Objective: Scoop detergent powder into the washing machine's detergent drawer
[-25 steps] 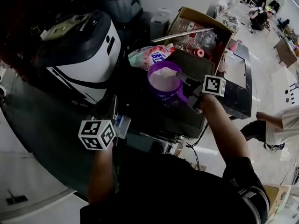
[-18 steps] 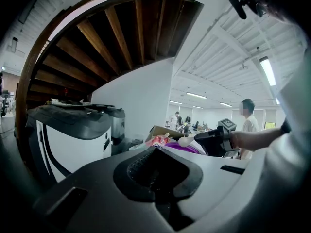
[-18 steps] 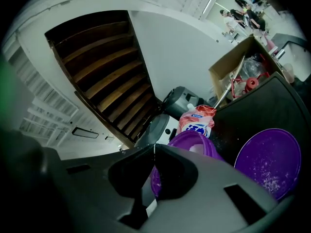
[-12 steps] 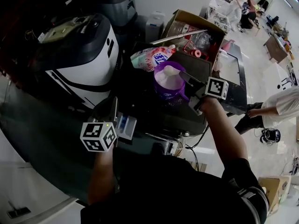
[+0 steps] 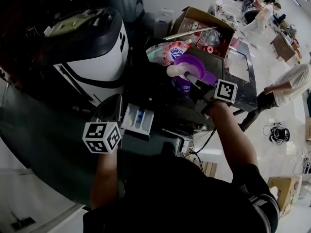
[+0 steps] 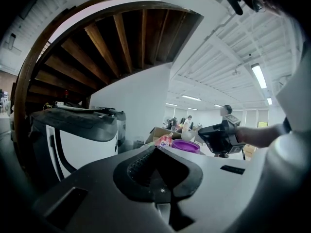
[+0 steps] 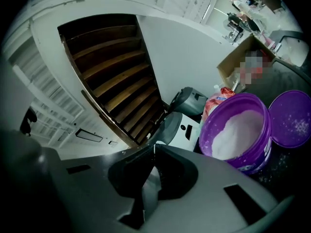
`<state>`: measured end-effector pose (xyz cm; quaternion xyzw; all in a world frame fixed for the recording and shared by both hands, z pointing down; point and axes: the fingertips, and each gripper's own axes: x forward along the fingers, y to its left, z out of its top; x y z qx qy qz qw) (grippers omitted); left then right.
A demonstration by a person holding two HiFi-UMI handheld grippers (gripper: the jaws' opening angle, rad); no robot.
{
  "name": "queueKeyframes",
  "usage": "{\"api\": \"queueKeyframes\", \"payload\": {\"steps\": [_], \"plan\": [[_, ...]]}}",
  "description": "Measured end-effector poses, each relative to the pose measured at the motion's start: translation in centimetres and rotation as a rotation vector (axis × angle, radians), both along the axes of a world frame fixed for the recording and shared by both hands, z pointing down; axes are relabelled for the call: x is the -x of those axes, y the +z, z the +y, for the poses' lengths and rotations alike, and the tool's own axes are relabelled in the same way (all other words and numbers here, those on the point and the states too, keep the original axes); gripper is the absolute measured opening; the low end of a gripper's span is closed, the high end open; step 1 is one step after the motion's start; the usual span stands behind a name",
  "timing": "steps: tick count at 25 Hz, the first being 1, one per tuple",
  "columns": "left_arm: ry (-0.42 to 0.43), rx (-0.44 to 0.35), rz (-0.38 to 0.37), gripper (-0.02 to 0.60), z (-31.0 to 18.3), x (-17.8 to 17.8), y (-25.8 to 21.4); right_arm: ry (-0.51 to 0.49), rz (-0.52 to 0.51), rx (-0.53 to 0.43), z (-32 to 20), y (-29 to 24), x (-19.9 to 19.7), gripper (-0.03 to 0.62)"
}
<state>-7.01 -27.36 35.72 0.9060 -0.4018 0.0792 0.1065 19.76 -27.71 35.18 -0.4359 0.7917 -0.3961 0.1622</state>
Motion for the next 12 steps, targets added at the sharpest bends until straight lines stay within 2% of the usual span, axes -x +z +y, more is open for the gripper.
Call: {"api": "queueKeyframes", "payload": {"steps": [12], "plan": [[-0.003,0.012,0.007,0.008,3.4,7.3,0.9,-0.067,-0.074,-0.005,3.8,1.0,10.0,0.020]]}}
